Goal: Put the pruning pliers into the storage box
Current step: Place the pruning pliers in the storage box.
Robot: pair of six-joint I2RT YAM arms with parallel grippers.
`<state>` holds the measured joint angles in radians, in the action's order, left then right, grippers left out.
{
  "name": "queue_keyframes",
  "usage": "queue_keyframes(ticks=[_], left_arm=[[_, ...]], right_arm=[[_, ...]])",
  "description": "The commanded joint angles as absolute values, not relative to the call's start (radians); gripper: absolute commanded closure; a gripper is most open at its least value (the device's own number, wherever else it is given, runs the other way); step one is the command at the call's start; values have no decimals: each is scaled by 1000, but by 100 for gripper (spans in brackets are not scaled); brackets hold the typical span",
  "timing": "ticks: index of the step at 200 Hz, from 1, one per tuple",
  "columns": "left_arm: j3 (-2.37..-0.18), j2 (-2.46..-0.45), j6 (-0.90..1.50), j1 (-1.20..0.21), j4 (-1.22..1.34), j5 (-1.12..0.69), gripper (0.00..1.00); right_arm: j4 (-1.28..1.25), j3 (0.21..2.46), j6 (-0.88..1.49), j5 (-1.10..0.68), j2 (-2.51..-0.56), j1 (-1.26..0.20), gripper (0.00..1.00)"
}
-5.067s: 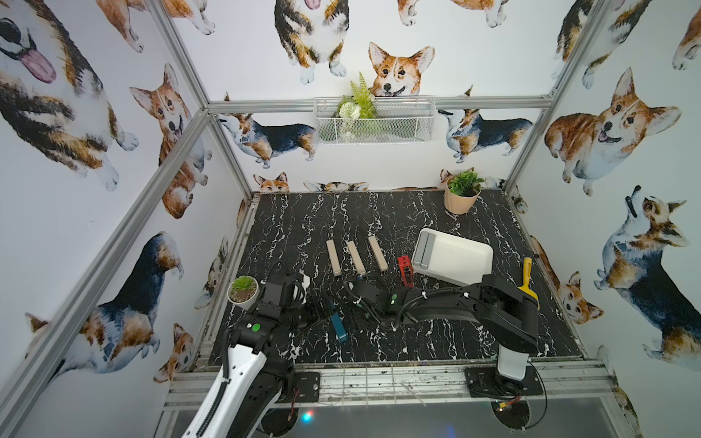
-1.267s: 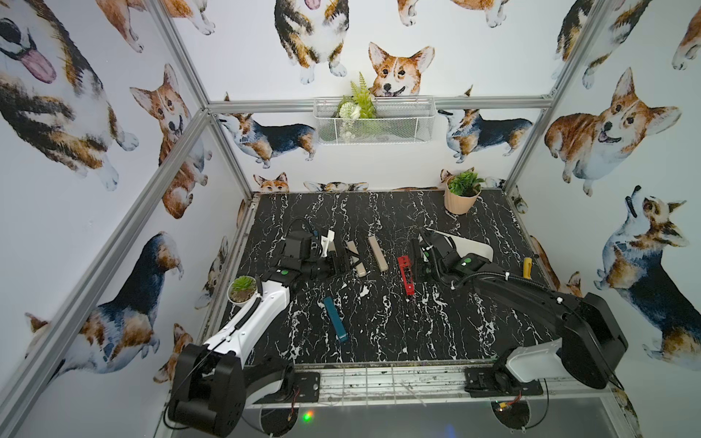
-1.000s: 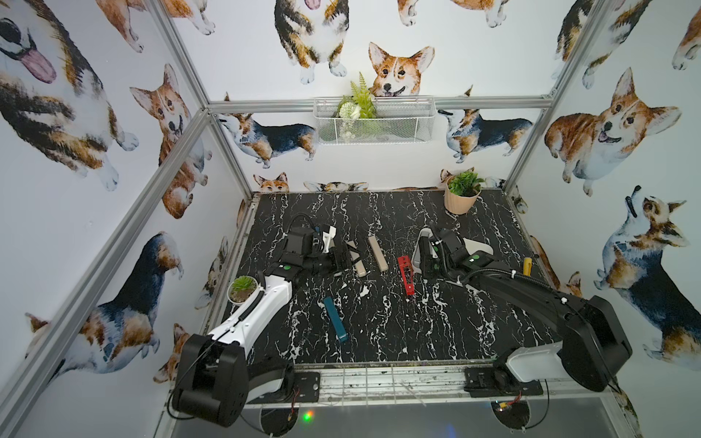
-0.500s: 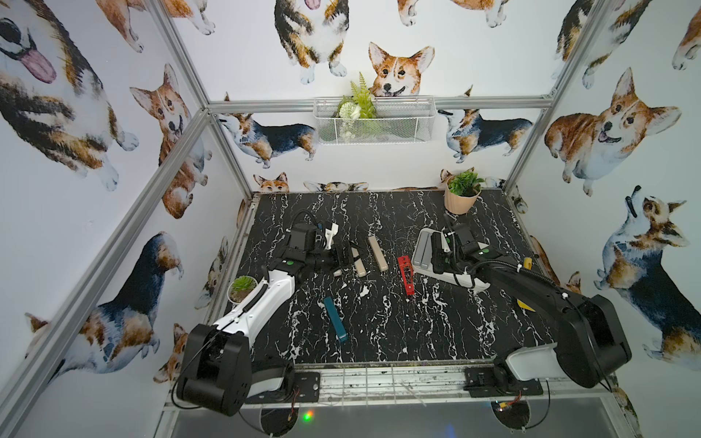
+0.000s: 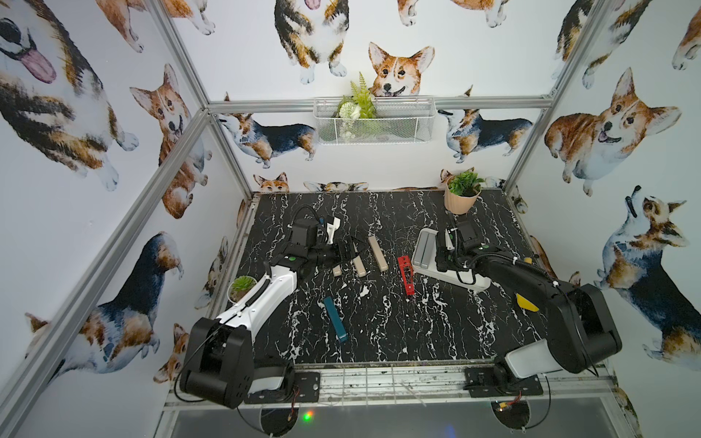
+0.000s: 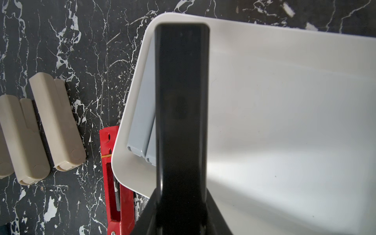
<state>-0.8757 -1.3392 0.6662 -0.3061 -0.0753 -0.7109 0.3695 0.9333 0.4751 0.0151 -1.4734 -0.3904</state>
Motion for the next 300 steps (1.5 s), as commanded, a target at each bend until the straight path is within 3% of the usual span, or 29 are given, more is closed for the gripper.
queue_keyframes(ticks=[1,300], left_arm=[[-878,-1340,661,-307,-45,-717,0],[-862,-1357,670,-315,-22,-717,0]], right_arm=[[333,940,460,9,-1483,-377,100],[263,970,442,-14,-1691,-332,100]])
